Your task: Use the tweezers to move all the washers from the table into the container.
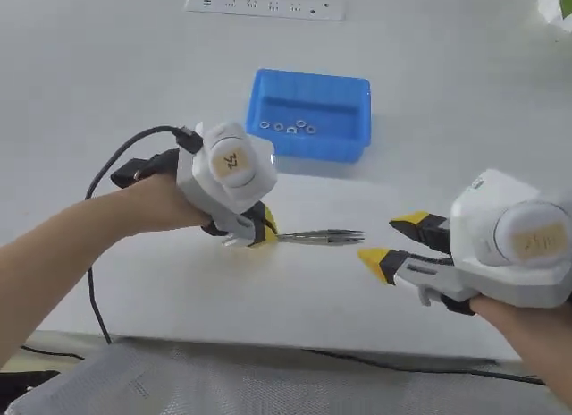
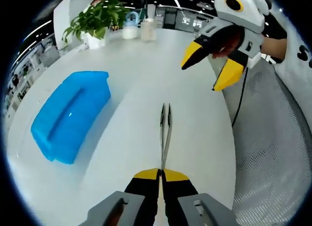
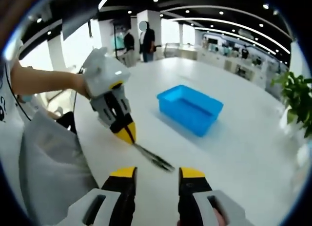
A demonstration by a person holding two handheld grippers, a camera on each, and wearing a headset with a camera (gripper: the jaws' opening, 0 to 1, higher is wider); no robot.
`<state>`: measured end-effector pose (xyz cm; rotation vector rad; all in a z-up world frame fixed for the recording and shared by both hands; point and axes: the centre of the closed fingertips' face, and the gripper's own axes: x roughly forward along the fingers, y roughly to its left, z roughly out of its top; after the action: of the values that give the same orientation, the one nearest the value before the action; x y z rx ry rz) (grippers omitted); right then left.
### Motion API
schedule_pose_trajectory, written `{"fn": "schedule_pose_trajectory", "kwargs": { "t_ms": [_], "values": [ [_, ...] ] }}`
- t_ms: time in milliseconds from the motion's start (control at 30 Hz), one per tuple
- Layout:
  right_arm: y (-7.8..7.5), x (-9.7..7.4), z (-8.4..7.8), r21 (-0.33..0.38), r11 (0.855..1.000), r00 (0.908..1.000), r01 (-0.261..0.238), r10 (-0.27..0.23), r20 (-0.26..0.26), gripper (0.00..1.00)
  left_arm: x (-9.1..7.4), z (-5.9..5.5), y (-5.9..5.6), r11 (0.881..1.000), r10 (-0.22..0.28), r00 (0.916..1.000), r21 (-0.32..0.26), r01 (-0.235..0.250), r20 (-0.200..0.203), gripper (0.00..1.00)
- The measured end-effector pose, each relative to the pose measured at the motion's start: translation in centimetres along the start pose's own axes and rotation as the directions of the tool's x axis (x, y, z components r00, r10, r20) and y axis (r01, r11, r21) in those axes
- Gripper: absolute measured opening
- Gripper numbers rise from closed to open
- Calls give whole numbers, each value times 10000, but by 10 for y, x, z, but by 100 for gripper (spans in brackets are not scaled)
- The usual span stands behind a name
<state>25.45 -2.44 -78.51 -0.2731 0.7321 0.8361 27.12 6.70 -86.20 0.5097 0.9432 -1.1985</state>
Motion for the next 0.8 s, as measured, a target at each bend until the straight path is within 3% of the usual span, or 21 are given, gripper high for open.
{"fn": "schedule_pose_trajectory", "kwargs": {
  "t_ms": [33, 100, 167, 233, 367, 567, 667, 733, 767, 800],
  "values": [
    [5, -1, 3, 143, 9998, 9998, -156, 155, 102, 32, 0, 1, 1, 9996, 139, 9999, -243, -137, 81, 0],
    [9, -4, 5, 54, 9999, 9998, -127, 127, 128, 34, -1, -1, -2, 9994, 184, 9998, 284, -188, 122, 0],
    [9, -6, 7, -41, 10000, 9998, -39, 40, 190, 34, 0, 0, -3, 9991, 377, 9993, 211, -378, 49, 2],
    [6, -11, 9, 96, 9999, 9995, 92, -94, 305, 36, 0, -1, -3, 9980, 561, 9984, -299, -560, 18, 4],
    [-2, -18, 12, 367, 9987, 9980, 366, -384, 498, 38, -1, 0, -9, 9894, 711, 9962, -1301, -639, 509, 13],
    [-9, -23, 12, 599, 9957, 9957, 702, -735, 556, 42, -12, -12, -6, 9636, 1597, 9861, -2242, -1456, 460, 32],
    [-8, -22, 8, 849, 9936, 9958, 748, -788, 457, 47, -29, -17, -5, 9383, 2222, 9732, -2844, -1969, 594, 39],
    [-8, -22, 3, 927, 9923, 9957, 820, -856, 354, 48, -47, -22, -5, 9077, 2766, 9595, -3423, -2427, 532, 51],
    [-8, -23, 2, 962, 9913, 9949, 894, -935, 384, 49, -58, -22, -3, 8828, 3210, 9445, -3831, -2717, 699, 59],
    [-9, -23, 1, 1014, 9906, 9945, 923, -966, 392, 49, -67, -21, -2, 8659, 3514, 9323, -4085, -2888, 857, 67]
  ]
}}
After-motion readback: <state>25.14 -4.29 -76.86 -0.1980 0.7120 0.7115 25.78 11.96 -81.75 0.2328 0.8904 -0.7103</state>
